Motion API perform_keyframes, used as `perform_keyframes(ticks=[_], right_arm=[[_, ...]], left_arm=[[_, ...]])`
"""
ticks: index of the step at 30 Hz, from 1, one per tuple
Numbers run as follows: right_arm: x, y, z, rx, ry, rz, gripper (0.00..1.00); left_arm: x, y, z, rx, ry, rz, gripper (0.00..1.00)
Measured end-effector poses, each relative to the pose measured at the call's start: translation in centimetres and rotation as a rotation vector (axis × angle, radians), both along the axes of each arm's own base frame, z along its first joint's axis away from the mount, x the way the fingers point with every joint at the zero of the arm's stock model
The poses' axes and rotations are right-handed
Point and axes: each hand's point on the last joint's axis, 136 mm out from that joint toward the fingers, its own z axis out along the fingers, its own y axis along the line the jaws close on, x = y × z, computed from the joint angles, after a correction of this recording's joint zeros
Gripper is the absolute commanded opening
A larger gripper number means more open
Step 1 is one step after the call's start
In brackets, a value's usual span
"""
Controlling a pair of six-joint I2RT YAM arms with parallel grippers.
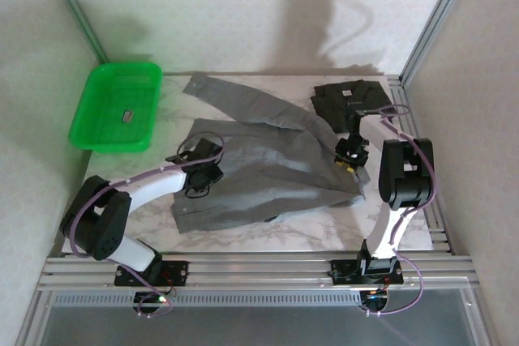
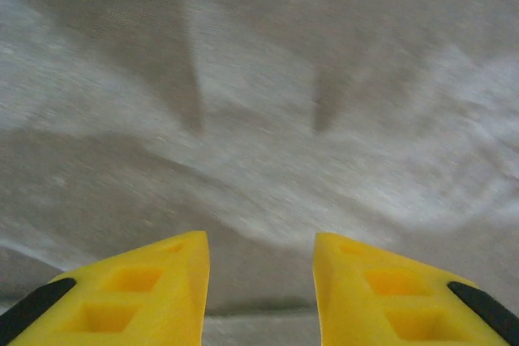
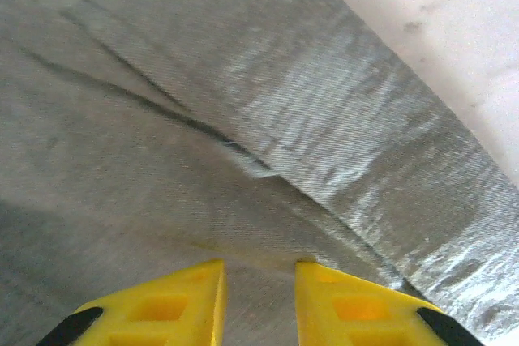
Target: Fold and stack the long sleeve shirts
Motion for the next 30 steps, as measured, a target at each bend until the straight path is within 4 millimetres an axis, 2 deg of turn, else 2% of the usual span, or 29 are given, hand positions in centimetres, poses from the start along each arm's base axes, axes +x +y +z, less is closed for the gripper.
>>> perform_keyframes(ticks=[3,8,12,15,18,21,23,25,28,30], right_arm=[[-1.6,-1.1,-1.3,-0.038,0.039,-0.048,0.35],[-4.0,-3.0,-1.4,-0.068,0.042,-0.156,0.36],[-5.4,-3.3,-1.4,-0.075,0.048,-0.197,0.38],[-6.9,-3.2,-1.3,-0.067,0.051,-0.220,0.39],[-8.5,-3.1,-1.1,-0.059,0.069,-0.242,0.41],[-8.5,-2.6,-0.4,-0.027,0.041,-0.254,0.47],[-7.8,-2.0,0.8,0.007,0.000,-0.246,0.52],[-6.2,-1.0,3.1,0.040,-0.058,-0.214,0.55],[-2.0,1.5,7.9,0.110,-0.206,-0.110,0.54],[0.5,3.1,10.6,0.150,-0.280,-0.033,0.47]], left_arm=[[-1.5,1.0,-1.9,0.012,0.012,0.008,0.39],[-3.1,2.2,-1.8,-0.042,-0.062,0.048,0.38],[-5.0,3.5,-1.7,-0.050,-0.075,0.080,0.40],[-6.3,4.8,-1.4,-0.045,-0.066,0.108,0.49],[-7.3,6.3,-1.2,-0.030,-0.051,0.144,0.65],[-7.2,6.8,-0.6,-0.005,-0.028,0.140,0.78],[-6.5,6.6,0.5,0.013,-0.016,0.122,0.81],[-4.2,5.8,3.3,0.015,-0.039,0.104,0.83],[1.3,4.4,9.4,-0.004,-0.147,0.074,0.84],[5.0,3.7,12.9,-0.026,-0.216,0.052,0.77]])
